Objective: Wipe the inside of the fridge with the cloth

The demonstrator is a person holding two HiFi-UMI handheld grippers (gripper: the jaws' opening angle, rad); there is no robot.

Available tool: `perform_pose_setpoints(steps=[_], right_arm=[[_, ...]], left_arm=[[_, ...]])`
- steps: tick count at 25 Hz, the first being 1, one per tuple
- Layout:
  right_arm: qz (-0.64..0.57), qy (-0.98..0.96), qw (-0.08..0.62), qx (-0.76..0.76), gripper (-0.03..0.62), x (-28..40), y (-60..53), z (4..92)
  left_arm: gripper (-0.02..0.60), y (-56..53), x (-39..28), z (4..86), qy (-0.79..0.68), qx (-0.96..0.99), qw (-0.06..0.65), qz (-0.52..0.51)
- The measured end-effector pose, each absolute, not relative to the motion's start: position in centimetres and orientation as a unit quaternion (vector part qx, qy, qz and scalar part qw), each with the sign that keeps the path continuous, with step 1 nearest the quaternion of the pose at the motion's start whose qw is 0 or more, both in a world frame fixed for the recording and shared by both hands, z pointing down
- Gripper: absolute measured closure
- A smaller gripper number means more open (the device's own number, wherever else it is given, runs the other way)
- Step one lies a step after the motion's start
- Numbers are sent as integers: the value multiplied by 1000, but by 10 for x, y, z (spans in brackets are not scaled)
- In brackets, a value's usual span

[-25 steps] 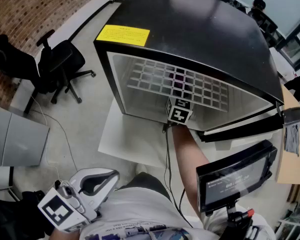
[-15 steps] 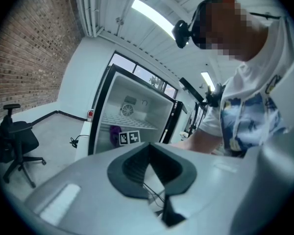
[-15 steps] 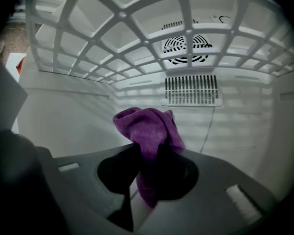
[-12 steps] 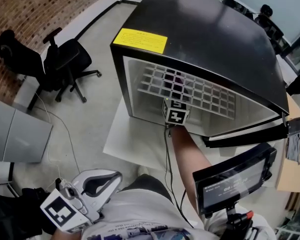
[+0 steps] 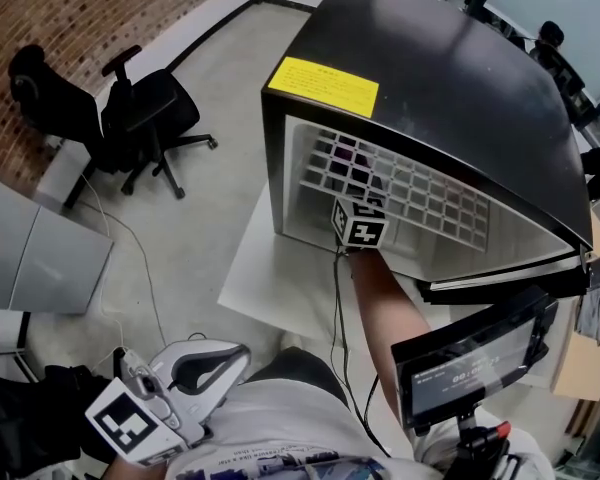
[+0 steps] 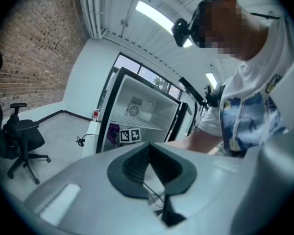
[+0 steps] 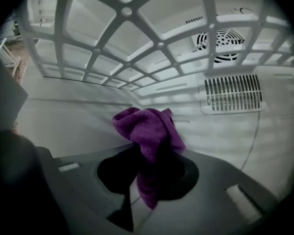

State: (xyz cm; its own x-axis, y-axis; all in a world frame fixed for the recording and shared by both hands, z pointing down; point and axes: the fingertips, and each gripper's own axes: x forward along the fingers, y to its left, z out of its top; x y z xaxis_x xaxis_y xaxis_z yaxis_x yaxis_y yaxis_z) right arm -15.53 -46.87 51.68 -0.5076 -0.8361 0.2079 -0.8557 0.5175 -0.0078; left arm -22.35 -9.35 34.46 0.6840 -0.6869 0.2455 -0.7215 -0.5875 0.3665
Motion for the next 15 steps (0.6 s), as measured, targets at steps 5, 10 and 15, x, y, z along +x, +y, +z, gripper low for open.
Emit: perform_pose_setpoints(steps=[5, 10, 15], right_arm=[[62, -873, 89, 476, 516, -166, -474, 521], [75, -885, 79, 453, 516, -177, -469, 520], [82, -889, 67, 445, 516, -181, -460, 516]], left_arm=[[575, -93, -229, 345, -402, 888, 220, 41], [575, -89, -235, 348, -407, 886, 215, 56], [575, -83, -234, 350, -399, 892, 203, 68]])
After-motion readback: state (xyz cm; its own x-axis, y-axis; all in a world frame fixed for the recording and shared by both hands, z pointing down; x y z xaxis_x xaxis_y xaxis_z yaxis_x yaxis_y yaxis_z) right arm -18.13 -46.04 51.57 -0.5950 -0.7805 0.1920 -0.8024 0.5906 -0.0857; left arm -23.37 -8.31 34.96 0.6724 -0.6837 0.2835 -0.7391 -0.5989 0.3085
